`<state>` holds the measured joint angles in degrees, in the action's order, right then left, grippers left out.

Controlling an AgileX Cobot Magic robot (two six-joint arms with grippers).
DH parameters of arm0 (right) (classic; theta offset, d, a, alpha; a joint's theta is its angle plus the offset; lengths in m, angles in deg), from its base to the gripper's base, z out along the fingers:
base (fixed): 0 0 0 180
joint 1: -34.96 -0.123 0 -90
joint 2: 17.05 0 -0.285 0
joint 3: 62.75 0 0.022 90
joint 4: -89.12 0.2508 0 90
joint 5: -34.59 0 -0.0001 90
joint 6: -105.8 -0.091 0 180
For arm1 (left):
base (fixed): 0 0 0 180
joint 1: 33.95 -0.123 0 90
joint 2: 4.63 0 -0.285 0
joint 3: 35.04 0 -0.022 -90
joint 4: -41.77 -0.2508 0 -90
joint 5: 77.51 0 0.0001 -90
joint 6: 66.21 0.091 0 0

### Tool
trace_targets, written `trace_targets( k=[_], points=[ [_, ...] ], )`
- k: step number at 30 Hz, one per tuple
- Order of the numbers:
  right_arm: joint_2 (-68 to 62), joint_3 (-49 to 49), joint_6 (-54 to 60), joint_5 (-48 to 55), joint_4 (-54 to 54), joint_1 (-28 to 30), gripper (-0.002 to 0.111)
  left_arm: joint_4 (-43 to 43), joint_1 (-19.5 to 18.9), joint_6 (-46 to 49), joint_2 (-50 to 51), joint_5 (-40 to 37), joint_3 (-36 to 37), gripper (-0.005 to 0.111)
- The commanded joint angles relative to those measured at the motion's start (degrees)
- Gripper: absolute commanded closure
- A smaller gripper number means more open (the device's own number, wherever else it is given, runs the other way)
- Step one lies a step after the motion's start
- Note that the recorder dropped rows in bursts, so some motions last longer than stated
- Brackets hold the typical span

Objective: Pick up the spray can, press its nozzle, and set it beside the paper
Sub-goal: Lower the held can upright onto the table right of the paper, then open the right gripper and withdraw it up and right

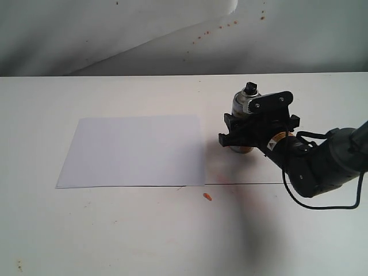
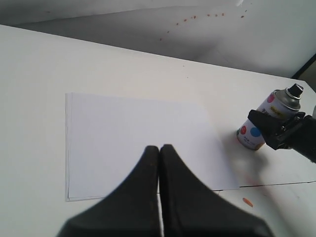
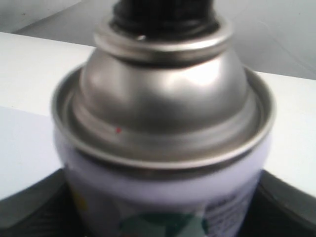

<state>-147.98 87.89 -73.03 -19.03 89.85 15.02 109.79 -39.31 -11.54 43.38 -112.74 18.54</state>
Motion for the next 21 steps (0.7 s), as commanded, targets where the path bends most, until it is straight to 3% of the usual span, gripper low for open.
trace_targets(
  k=[1, 5, 10, 11, 14, 21],
  points=[
    [0.03, 0.29, -0.29, -1.01, -0.24, 0.10, 0.101, 0.44, 0.31, -0.17, -0.15, -0.31, 0.28, 0.107],
    [0.03, 0.29, -0.29, -1.42, -1.23, -0.04, 0.077, 0.44, 0.31, -0.17, -0.15, -0.31, 0.28, 0.107],
    [0.03, 0.29, -0.38, -2.53, -1.12, -0.04, 0.030, 0.44, 0.31, -0.17, -0.15, -0.57, 0.28, 0.107],
    [0.03, 0.29, -0.38, -2.64, -1.12, -0.04, 0.025, 0.44, 0.31, -0.17, -0.15, -0.57, 0.28, 0.107],
    [0.56, 0.29, -0.38, -1.56, -1.12, -0.04, 0.016, 0.44, 0.31, -0.01, -0.15, -0.56, 0.28, 0.107],
    [6.42, 0.29, -0.38, 0.84, -1.12, -0.04, 0.015, 0.44, 0.31, -0.01, -0.15, -0.56, 0.28, 0.107]
  ],
)
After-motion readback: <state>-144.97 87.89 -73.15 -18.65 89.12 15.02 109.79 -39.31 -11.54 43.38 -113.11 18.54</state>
